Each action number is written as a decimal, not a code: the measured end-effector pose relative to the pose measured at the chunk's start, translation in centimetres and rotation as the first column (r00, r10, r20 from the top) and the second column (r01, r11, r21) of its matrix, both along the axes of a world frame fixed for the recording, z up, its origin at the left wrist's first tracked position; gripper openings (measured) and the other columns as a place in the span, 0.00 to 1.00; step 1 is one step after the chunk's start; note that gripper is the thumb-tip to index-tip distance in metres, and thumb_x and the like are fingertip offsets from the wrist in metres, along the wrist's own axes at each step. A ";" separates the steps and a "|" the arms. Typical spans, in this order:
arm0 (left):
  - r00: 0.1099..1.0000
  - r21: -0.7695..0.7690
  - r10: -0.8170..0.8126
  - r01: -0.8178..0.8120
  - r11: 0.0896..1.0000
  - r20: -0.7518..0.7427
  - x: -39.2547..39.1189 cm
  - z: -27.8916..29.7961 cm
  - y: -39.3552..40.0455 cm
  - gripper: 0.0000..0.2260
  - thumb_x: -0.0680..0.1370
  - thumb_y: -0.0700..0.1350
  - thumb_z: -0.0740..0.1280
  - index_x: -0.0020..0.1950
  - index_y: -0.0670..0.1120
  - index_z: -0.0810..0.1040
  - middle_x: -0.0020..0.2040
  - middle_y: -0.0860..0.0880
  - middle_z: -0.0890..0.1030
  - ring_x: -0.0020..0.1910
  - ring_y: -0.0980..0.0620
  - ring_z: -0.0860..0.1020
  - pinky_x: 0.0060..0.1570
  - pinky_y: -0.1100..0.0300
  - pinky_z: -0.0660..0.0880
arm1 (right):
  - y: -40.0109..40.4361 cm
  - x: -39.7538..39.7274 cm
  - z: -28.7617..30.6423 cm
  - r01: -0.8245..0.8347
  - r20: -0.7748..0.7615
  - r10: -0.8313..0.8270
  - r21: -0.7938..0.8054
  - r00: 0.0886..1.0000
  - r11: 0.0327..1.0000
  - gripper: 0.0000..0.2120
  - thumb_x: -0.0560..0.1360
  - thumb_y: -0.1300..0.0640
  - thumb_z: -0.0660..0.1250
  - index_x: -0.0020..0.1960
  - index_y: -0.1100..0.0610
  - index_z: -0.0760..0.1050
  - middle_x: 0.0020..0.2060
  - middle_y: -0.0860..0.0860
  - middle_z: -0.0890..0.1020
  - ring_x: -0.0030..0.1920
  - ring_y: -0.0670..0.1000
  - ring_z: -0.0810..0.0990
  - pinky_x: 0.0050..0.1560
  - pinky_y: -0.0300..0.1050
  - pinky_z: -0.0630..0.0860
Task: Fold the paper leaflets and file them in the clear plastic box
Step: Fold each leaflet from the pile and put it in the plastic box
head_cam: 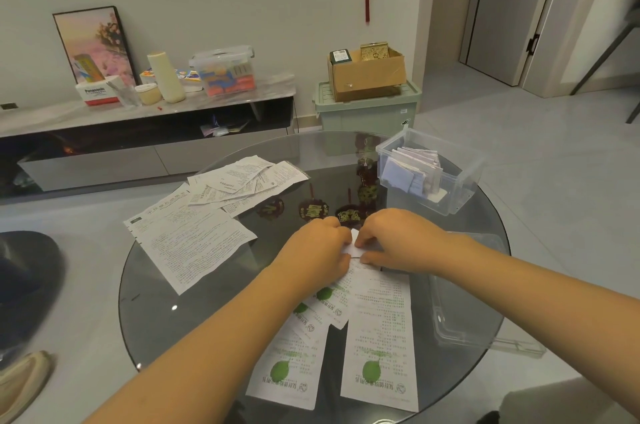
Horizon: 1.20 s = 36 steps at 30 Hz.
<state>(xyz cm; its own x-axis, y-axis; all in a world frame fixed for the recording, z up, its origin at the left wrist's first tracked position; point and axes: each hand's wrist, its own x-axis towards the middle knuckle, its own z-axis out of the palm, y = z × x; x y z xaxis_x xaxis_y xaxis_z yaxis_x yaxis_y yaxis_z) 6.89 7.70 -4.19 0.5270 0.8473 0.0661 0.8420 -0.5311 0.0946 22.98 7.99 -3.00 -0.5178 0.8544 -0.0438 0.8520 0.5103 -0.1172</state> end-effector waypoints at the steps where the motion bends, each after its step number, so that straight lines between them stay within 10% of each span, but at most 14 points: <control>1: 1.000 -0.002 0.003 -0.003 1.000 0.011 -0.1 0.0 0.0 0.15 0.79 0.48 0.60 0.65 0.48 0.74 0.58 0.48 0.75 0.56 0.50 0.73 0.55 0.57 0.73 | -0.1 0.0 -0.1 0.002 -0.002 -0.002 0.008 1.000 1.000 0.13 0.76 0.49 0.63 0.57 0.52 0.79 0.50 0.48 0.81 0.49 0.50 0.77 0.49 0.42 0.75; 16: 0.899 -0.095 0.228 -0.208 0.974 0.373 -0.4 0.4 -0.2 0.07 0.78 0.47 0.65 0.48 0.47 0.82 0.41 0.52 0.81 0.38 0.55 0.77 0.39 0.65 0.73 | -0.6 0.2 0.2 0.140 -0.262 -0.134 0.002 0.956 0.990 0.12 0.78 0.50 0.61 0.55 0.49 0.81 0.47 0.46 0.84 0.44 0.47 0.81 0.47 0.43 0.79; 25: 0.400 -0.501 0.527 -0.175 0.847 0.750 0.1 0.9 -0.1 0.07 0.77 0.44 0.67 0.44 0.47 0.84 0.40 0.49 0.85 0.39 0.53 0.84 0.49 0.54 0.81 | -0.6 -0.9 0.4 0.203 -0.603 -0.206 -0.073 0.771 0.976 0.13 0.77 0.53 0.63 0.60 0.49 0.79 0.49 0.46 0.84 0.41 0.43 0.81 0.44 0.31 0.75; 31: 0.153 -0.688 0.682 -0.016 0.725 0.715 0.4 1.7 -0.3 0.08 0.78 0.44 0.66 0.48 0.42 0.83 0.43 0.44 0.85 0.43 0.51 0.84 0.48 0.59 0.80 | -0.6 -0.7 0.7 0.128 -0.603 -0.165 -0.105 0.780 0.986 0.18 0.76 0.62 0.61 0.60 0.46 0.78 0.50 0.45 0.84 0.47 0.47 0.81 0.51 0.44 0.79; 36: 0.024 -0.770 0.769 0.010 0.638 0.638 1.3 2.1 -0.1 0.06 0.77 0.39 0.66 0.47 0.41 0.82 0.42 0.42 0.85 0.41 0.50 0.84 0.44 0.60 0.81 | -0.3 -0.4 0.8 0.153 -0.605 -0.161 -0.066 0.779 0.986 0.13 0.74 0.56 0.68 0.58 0.47 0.80 0.46 0.42 0.83 0.43 0.40 0.79 0.48 0.35 0.77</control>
